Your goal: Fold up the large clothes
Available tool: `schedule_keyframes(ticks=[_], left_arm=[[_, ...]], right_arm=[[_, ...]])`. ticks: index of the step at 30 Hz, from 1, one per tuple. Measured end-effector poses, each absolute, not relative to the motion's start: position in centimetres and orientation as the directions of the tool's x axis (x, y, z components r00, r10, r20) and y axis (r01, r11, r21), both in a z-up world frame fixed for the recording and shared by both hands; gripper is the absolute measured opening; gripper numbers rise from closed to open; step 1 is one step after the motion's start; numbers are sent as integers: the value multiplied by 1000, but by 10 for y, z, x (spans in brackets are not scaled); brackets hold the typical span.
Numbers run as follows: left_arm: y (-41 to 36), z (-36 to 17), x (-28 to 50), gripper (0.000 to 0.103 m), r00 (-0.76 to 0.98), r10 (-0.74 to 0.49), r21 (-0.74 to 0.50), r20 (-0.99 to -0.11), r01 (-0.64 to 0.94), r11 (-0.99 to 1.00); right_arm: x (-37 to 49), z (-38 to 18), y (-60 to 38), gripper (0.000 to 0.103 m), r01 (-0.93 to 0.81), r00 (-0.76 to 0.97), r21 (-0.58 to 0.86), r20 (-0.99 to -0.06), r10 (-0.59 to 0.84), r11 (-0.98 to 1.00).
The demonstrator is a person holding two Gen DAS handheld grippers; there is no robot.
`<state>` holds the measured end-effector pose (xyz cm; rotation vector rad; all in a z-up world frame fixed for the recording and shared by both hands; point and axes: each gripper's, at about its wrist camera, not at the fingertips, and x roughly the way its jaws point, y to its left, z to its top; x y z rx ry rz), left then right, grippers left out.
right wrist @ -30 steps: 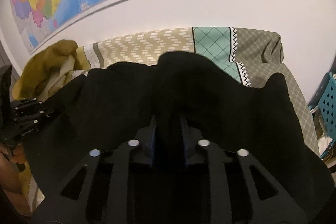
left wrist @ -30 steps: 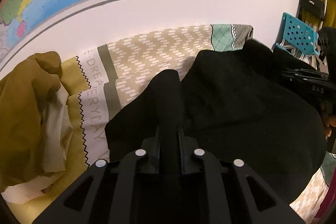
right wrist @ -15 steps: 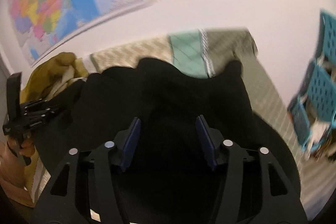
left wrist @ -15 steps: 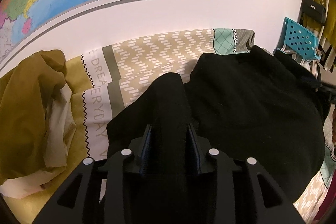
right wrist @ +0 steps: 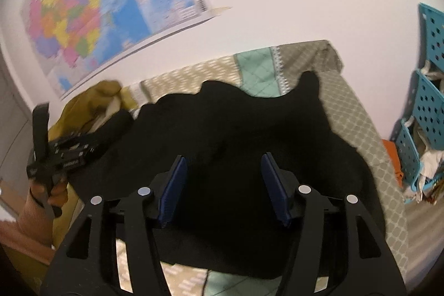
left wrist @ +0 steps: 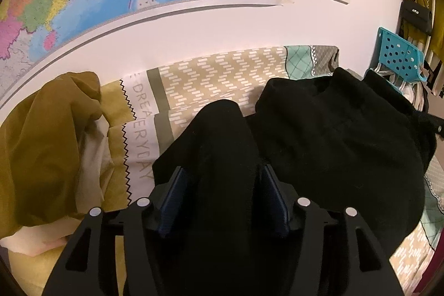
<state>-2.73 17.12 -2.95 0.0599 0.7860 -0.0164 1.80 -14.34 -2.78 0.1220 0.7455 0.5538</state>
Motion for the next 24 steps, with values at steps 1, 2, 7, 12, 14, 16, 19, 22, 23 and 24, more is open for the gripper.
schedule_keyframes(ticks=[1,2,7,12,14,16,19,22,23,24], left_arm=[[171,-29,-29,57,708,4,43,-706,37,998],[172,-28,-31,58,708,2,40,-707,37,999],[173,-27,-38,64,706,1,32,-708,31,999],[179,-19,-49,69,717,-19,-2,-697,25,1000],[181,-12,-59,72,732,-30,-11,-681,31,999],[182,-6,-68,72,743,-44,-18,-667,43,999],[183,2,-84,72,756,-83,-35,-649,80,996],[179,2,-99,72,755,-118,-34,-645,126,991],[176,0,-104,72,747,-138,-38,-650,149,988],[174,-2,-106,72,742,-148,-39,-654,162,986]], right_arm=[[17,-30,-140,57,-436,597,286,-617,513,853],[19,-33,-137,57,-434,595,276,-626,504,857],[32,-51,-135,58,-408,573,294,-654,493,864],[31,-52,-135,58,-399,577,293,-656,486,869],[29,-50,-137,59,-396,581,300,-650,490,868],[23,-45,-138,60,-400,590,293,-643,489,868],[12,-36,-139,62,-423,596,294,-622,508,857],[-1,-29,-137,62,-457,595,290,-603,532,841],[-5,-27,-135,62,-470,590,290,-599,542,833],[-8,-27,-133,62,-479,587,289,-597,547,829]])
